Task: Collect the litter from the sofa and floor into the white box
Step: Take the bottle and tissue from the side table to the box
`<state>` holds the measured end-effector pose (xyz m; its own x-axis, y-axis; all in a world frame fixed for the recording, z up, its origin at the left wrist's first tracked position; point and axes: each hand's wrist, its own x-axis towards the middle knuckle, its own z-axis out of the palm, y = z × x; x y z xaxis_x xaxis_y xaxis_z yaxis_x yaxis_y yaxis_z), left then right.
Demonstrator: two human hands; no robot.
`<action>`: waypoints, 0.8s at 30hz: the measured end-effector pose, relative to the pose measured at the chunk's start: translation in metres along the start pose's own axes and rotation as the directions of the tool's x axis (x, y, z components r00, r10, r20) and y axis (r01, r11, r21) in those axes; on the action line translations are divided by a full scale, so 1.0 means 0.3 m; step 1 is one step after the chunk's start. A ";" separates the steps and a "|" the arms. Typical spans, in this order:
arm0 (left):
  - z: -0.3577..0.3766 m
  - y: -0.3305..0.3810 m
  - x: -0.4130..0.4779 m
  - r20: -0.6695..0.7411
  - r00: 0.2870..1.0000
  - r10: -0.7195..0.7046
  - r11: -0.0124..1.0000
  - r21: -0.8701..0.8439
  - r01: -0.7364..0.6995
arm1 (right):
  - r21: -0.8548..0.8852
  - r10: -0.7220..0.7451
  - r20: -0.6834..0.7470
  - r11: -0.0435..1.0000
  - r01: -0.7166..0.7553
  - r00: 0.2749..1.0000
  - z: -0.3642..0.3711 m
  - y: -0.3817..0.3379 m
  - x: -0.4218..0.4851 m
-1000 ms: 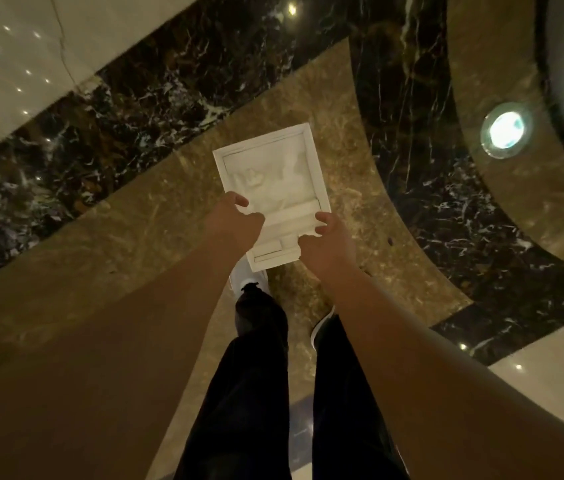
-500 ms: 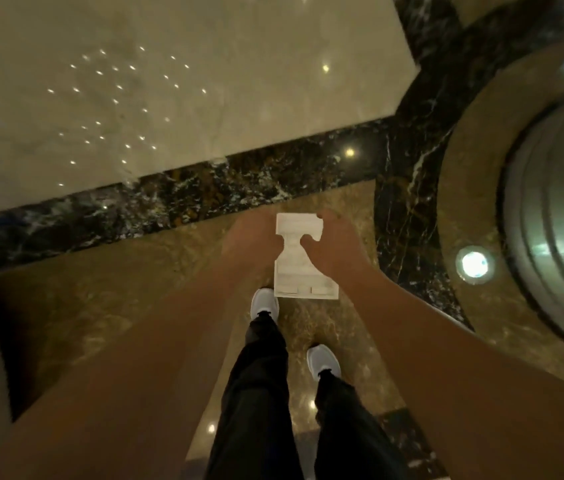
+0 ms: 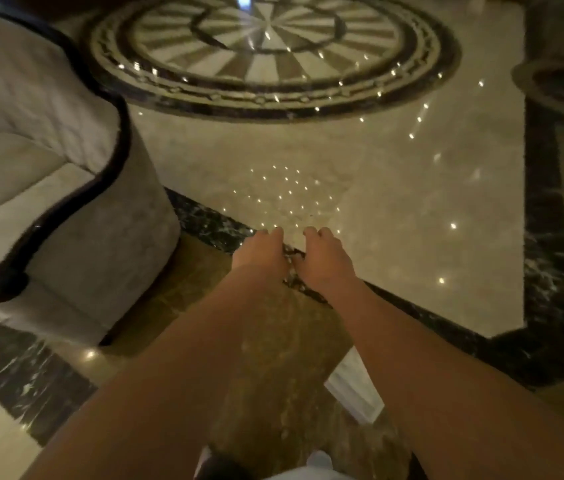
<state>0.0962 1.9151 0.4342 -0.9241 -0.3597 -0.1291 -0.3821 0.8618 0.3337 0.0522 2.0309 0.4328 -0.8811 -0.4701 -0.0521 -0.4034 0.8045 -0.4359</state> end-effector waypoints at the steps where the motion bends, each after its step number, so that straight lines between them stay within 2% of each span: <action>1: -0.075 -0.080 -0.020 -0.030 0.999 -0.030 1.000 0.006 0.030 | -0.015 -0.058 0.000 0.998 0.058 0.998 -0.004 -0.099 0.016; 7: -0.434 -0.676 -0.254 -0.192 0.967 -0.169 0.984 0.015 0.175 | -0.074 -0.329 0.039 0.941 0.331 0.943 0.095 -0.769 0.043; 9: -0.515 -0.922 -0.368 -0.244 0.936 -0.255 0.962 0.038 0.272 | -0.047 -0.413 0.065 0.908 0.416 0.908 0.194 -1.021 0.007; 13: -0.672 -1.409 -0.626 -0.334 0.830 -0.447 0.863 0.084 0.498 | 0.001 -0.587 0.086 0.808 0.589 0.805 0.412 -1.483 -0.082; 16: -0.759 -1.721 -0.862 -0.381 0.718 -0.583 0.756 0.071 0.651 | -0.003 -0.678 0.154 0.727 0.687 0.718 0.557 -1.781 -0.161; 20: -0.817 -1.984 -1.051 -0.398 0.608 -0.687 0.650 0.036 0.759 | -0.017 -0.767 0.191 0.622 0.783 0.613 0.695 -2.091 -0.233; 24: -0.815 -2.156 -1.085 -0.367 0.532 -0.763 0.580 -0.027 0.814 | -0.003 -0.812 0.228 0.551 0.835 0.537 0.821 -2.285 -0.233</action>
<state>0.6463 1.3873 0.4886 -0.1965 -0.9803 0.0191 -0.9737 0.1974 0.1139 0.4512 1.4230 0.5140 -0.0889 -0.9886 0.1213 -0.9582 0.0516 -0.2813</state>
